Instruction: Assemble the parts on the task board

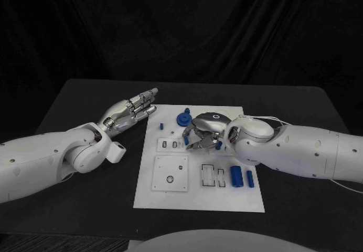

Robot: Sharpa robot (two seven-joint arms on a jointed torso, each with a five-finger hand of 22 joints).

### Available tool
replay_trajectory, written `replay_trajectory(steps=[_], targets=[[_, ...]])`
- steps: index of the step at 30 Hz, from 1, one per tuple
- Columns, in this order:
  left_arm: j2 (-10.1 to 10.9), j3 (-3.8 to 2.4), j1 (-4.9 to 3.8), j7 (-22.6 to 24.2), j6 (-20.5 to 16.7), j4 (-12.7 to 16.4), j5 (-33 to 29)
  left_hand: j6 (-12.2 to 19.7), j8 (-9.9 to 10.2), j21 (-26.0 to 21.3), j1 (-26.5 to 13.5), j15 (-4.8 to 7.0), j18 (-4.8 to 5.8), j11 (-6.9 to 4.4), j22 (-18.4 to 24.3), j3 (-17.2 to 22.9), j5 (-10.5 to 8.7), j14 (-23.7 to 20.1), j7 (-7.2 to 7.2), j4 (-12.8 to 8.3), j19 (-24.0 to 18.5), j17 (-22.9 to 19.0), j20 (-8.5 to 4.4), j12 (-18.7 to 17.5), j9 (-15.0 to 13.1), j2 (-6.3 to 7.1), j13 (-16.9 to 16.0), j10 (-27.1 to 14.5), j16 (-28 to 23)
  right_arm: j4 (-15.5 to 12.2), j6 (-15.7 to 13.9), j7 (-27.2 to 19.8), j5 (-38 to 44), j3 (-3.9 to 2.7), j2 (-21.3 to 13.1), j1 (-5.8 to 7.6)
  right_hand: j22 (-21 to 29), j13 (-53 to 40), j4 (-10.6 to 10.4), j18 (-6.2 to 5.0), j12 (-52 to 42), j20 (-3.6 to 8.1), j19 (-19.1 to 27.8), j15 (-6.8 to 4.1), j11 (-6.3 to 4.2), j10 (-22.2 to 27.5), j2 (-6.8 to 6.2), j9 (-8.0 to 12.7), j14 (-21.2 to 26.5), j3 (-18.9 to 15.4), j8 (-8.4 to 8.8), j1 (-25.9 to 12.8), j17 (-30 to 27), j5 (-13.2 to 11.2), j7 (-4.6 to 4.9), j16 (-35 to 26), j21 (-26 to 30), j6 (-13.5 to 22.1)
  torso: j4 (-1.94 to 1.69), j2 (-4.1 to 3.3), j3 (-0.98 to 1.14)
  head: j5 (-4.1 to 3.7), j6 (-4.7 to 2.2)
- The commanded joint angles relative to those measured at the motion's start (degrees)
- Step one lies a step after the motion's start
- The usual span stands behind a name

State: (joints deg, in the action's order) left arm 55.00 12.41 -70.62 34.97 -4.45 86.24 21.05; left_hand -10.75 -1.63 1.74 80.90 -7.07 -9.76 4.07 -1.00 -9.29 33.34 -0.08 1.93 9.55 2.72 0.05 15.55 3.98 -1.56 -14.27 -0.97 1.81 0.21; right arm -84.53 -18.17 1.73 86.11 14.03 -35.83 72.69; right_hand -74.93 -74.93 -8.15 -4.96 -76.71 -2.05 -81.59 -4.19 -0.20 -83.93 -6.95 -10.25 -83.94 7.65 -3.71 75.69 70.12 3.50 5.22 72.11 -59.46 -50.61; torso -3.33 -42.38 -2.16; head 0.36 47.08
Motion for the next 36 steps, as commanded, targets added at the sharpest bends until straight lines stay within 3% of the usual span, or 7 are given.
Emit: replay_trajectory(steps=[1, 15, 23, 24, 25, 28, 36], targets=[[-0.03, -0.04, 0.05, 0.61, 0.46, 0.10, -0.05, 0.23, -0.08, 0.17, 0.23, -0.45, -0.62, 0.24, -0.08, 0.02, 0.39, 0.08, -0.04, -0.28, 0.00, -0.05, 0.35, 0.18, -0.02, -0.02, -0.05, 0.07, -0.21, -0.07, -0.33, -0.13, 0.37, -0.02, -0.17, -0.18, -7.46, -3.15, -0.59, -0.54, 0.10, 0.08, 0.06, -0.25, -0.64, -0.17, -0.91, 0.47, -2.65, -0.55, 0.19, 0.10, -0.03, -0.44, -0.14, -0.30, 0.36, 1.55, 0.04, 0.00, -0.01, 0.04, -0.02], [0.58, -0.06, 0.05, 2.77, -3.60, 0.98, -0.05, -0.55, -0.23, 2.27, -1.11, 0.15, -0.62, 0.45, -1.01, -0.83, -1.21, 1.68, -0.45, -0.72, 3.14, 0.57, 1.11, 0.62, -0.11, 1.85, -0.14, 0.35, 0.51, -2.66, -14.43, -5.75, 0.37, -0.29, -3.15, 0.09, -7.97, -3.75, -8.30, -0.35, -0.72, 0.59, -0.46, -0.75, -1.17, -0.61, -4.60, 2.87, -2.76, -2.51, 0.18, 3.05, 0.58, -0.65, -0.81, 0.41, -0.26, 7.16, 0.04, 0.00, 0.04, 0.69, -1.90], [1.66, -0.09, -0.17, 3.76, -10.44, 2.35, -0.05, -3.93, -0.65, 12.99, -12.06, -1.42, -0.59, 5.56, -4.89, -10.14, -30.40, 21.80, -2.22, 6.88, 21.04, 8.25, 1.00, 17.66, -0.48, 4.31, -3.00, 11.01, 7.16, -5.90, -19.95, -6.65, 0.38, -0.77, -7.91, 3.24, -8.02, -3.54, -8.64, -0.30, -0.49, 0.59, -0.52, -0.69, -1.04, -0.51, -3.80, 2.95, -2.77, -2.50, -0.37, 2.54, 0.65, -0.59, -0.59, 0.51, -0.32, 5.80, 0.10, 0.20, 0.08, 2.73, -4.47], [1.60, -0.10, -0.28, 3.63, -11.48, 2.38, -0.05, -4.36, -0.74, 14.43, -14.88, -2.02, -0.63, 6.28, -5.47, -10.75, -30.30, 26.80, -2.61, 5.94, 23.66, 9.89, 1.03, 21.86, -0.56, 6.73, -4.03, 14.54, 9.37, -6.34, -19.88, -6.66, 0.37, -0.77, -8.72, 3.62, -8.02, -3.53, -8.54, -0.30, -0.48, 0.54, -0.53, -0.61, -0.94, -0.50, -3.16, 2.90, -2.78, -2.15, -0.67, 2.63, 0.68, -0.54, -0.45, 0.55, -0.29, 5.11, 0.07, 0.24, 0.07, 2.92, -4.98], [1.49, -0.10, -0.45, 3.41, -12.52, 2.36, -0.05, -5.41, -0.99, 16.09, -17.68, -3.38, -0.78, 7.20, -6.15, -4.72, -30.75, 31.15, -3.28, 8.13, 26.75, 11.07, 1.06, 24.16, -0.72, 20.47, -4.95, 17.42, 12.18, -6.70, -19.87, -6.74, 0.37, -0.76, -9.39, 3.89, -8.05, -3.57, -8.45, -0.28, -0.54, 0.47, -0.57, -0.52, -0.84, -0.52, -2.60, 2.88, -2.79, -1.85, -0.91, 2.74, 0.70, -0.47, -0.31, 0.59, -0.35, 4.49, 0.09, 0.35, 0.08, 3.07, -5.32], [1.12, -0.10, -1.43, 2.37, -14.50, 2.11, -0.05, -6.52, -1.21, 18.87, -19.20, -3.76, -0.49, 8.29, -7.34, -2.67, -29.56, 36.83, -4.58, 7.77, 31.73, 12.88, 1.05, 28.33, -0.86, 26.93, -6.84, 21.82, 16.59, -7.73, -20.66, -7.91, 0.37, -0.59, -11.56, 4.63, -8.15, -3.85, -8.31, -0.21, -0.87, 0.38, -0.72, -0.42, -0.72, -0.67, -1.89, 2.84, -2.82, -1.47, -1.25, 2.99, 0.82, -0.30, -0.15, 0.72, -0.74, 3.56, 0.14, 0.71, 0.13, 3.38, -6.33], [-0.05, -0.11, -5.43, -1.61, -18.39, 0.89, 6.60, -11.63, -1.85, 31.01, -10.93, -0.35, -0.63, 6.26, -13.24, 3.23, -27.77, 47.63, -7.07, 6.76, 43.92, 22.55, -1.76, 45.28, -1.20, 15.27, -16.74, 34.40, 36.91, -9.20, -23.14, -10.64, 0.37, 0.03, -16.58, 5.31, -8.63, -4.84, -7.60, 0.08, -2.11, 0.23, -1.38, -0.36, -0.66, -1.29, -0.06, 2.66, -3.07, -0.71, -2.43, 4.00, 1.78, 2.11, -0.06, 1.79, -2.62, -0.09, 0.69, 2.32, 0.73, 4.68, -8.18]])
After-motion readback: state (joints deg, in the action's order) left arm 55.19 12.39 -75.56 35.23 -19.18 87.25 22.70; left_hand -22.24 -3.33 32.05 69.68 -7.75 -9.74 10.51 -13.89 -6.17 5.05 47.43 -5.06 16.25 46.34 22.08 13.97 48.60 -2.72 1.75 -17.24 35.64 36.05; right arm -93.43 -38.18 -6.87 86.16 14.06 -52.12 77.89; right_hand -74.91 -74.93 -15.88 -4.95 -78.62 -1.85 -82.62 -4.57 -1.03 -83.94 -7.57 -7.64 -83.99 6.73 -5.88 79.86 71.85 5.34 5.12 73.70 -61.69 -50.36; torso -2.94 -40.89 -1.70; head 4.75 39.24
